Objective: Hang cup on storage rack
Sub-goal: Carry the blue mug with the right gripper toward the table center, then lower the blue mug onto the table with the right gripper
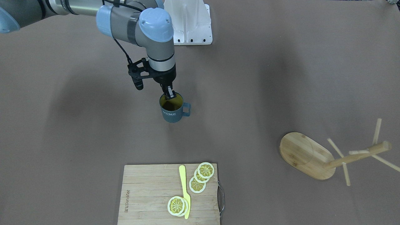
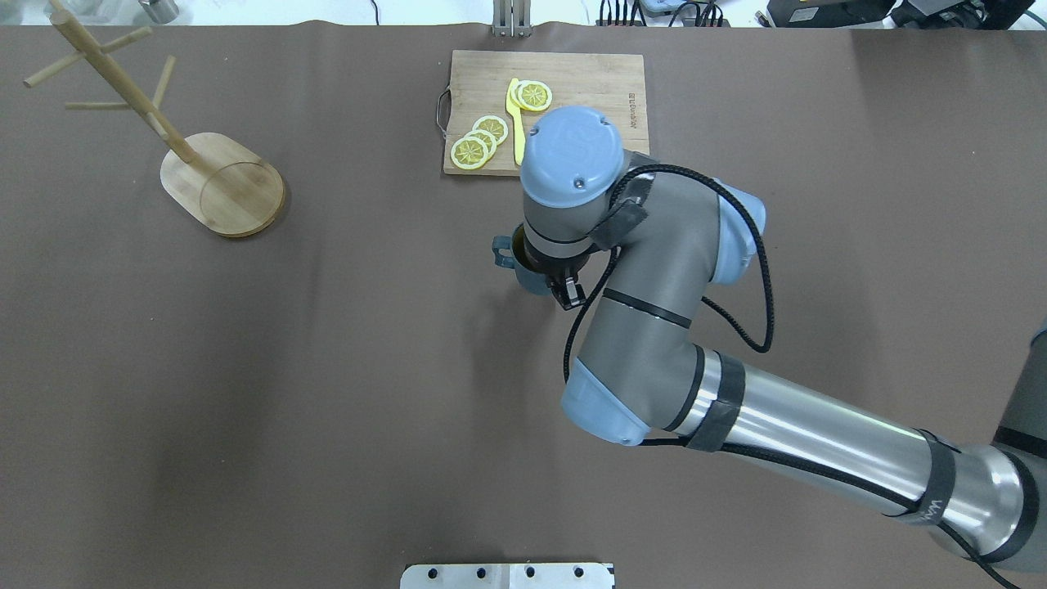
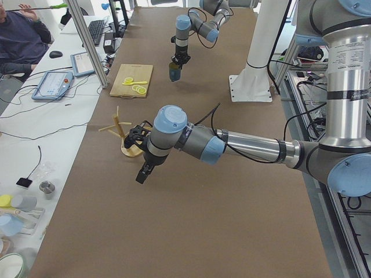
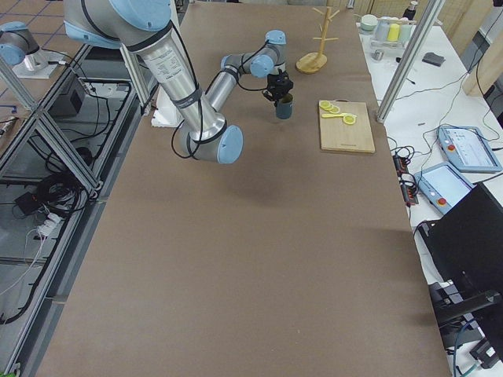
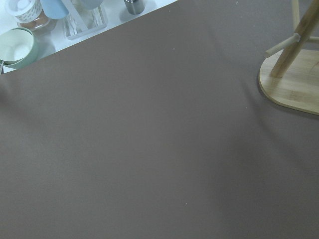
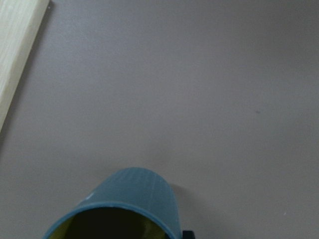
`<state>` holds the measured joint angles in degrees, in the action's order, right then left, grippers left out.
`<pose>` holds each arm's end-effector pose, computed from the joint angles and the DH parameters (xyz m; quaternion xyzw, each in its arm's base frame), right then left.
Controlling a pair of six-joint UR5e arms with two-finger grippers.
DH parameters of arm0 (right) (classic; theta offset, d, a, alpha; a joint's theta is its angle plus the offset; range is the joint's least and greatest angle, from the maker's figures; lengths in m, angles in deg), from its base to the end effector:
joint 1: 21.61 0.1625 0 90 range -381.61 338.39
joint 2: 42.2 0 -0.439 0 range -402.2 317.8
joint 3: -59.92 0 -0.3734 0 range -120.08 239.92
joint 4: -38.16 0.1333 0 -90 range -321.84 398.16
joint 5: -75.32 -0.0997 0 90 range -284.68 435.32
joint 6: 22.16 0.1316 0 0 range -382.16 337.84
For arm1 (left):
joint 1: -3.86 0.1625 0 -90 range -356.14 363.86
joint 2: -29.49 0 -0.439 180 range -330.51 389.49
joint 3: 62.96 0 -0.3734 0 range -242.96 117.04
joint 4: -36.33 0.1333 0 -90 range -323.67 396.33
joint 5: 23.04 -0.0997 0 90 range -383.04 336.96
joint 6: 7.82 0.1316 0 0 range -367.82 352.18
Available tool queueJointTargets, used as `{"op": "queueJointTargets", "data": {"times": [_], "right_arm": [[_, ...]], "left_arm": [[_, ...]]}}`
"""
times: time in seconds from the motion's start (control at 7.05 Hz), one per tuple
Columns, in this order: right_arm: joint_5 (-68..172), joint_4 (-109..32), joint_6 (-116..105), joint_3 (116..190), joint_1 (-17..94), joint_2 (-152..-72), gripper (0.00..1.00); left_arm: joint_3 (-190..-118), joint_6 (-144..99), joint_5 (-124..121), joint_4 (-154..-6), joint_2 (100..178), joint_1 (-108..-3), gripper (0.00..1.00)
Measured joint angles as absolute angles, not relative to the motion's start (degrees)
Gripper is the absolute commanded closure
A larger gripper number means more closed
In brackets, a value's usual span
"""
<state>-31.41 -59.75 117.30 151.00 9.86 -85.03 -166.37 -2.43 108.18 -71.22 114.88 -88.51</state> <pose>-0.5713 -0.4615 0.2139 -0.1882 -0.3156 0.5645 0.7391 -0.0659 -0.4647 0.5874 0.2360 0.3275 0.1042 0.9089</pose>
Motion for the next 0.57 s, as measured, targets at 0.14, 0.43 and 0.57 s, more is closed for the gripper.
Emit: {"op": "queueJointTargets", "data": {"times": [0.14, 0.43, 0.57], "right_arm": [[-31.23, -59.85, 120.88, 148.62, 8.97, -83.21, 1.00], [-29.95, -59.69, 124.32, 147.09, 6.01, -81.75, 0.94], [-28.98, -59.57, 124.86, 146.90, 4.80, -81.54, 0.88]], "left_arm": [[-166.37, -2.43, 108.18, -71.24, 114.85, -88.51, 0.01], [-166.36, -2.38, 108.18, -71.25, 114.83, -88.51, 0.01], [-166.43, -2.37, 108.18, -71.25, 114.83, -88.51, 0.01]]}}
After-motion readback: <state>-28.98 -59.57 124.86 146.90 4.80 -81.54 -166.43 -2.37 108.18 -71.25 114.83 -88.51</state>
